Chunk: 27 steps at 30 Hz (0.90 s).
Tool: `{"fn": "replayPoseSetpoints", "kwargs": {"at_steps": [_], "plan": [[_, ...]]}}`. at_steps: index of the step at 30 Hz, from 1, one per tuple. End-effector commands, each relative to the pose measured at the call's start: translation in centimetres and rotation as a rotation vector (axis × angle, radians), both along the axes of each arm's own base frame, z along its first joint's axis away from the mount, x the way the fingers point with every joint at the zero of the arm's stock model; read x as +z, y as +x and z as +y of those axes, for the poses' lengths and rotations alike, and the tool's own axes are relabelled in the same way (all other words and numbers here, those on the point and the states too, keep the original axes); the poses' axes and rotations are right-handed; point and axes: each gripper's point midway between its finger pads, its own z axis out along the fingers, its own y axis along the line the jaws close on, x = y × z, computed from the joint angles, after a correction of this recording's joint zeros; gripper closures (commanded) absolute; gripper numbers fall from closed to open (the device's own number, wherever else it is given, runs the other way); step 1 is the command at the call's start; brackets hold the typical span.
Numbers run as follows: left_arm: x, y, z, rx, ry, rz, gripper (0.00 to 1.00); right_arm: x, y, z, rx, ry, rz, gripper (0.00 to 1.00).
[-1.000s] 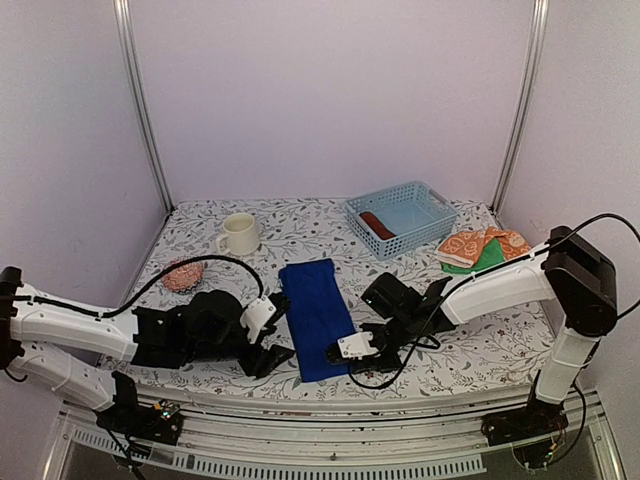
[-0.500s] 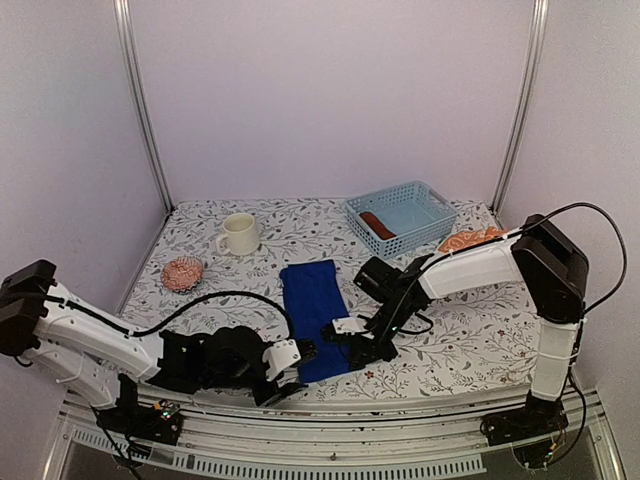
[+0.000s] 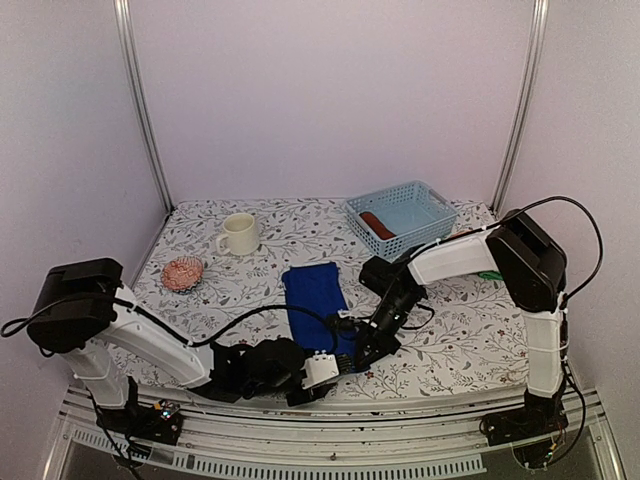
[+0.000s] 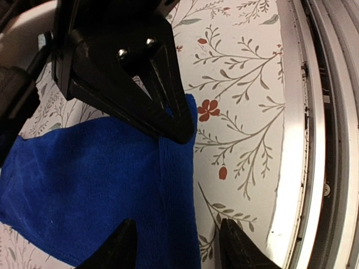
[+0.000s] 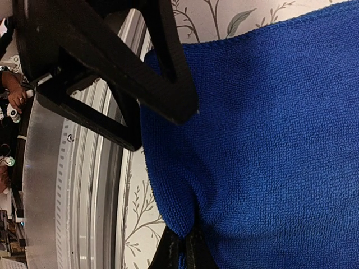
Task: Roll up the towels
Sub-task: Roll the towel at the center of the board.
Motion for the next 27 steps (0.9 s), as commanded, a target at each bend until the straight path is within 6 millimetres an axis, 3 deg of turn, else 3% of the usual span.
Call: {"fn": "replayPoseSetpoints", "kwargs": {"at_steps": [1, 6, 14, 20, 24, 27], "plan": [[0.8, 0.9, -2.0, -0.012, -0.023, -0.095, 0.50, 0.1, -0.7, 0.0, 0.011, 0.004, 0.058, 0.96], [0.4, 0.9, -2.3, -0.021, -0.026, -0.102, 0.59, 0.0, -0.8, 0.1, 0.011, 0.006, 0.067, 0.96], [-0.1, 0.9, -2.6, -0.024, -0.023, -0.092, 0.82, -0.2, -0.8, 0.0, 0.011, 0.004, 0.079, 0.96], [-0.1, 1.2, -2.1, -0.004, -0.022, -0.077, 0.97, 1.0, -0.8, 0.0, 0.012, 0.034, 0.071, 0.94], [-0.1, 1.0, -2.0, -0.014, -0.038, -0.006, 1.00, 3.5, -0.4, -0.4, 0.001, 0.079, 0.029, 0.82], [0.0, 0.5, -2.1, -0.021, -0.045, 0.060, 1.00, 6.4, 0.0, -1.2, -0.017, 0.124, -0.016, 0.63]]}}
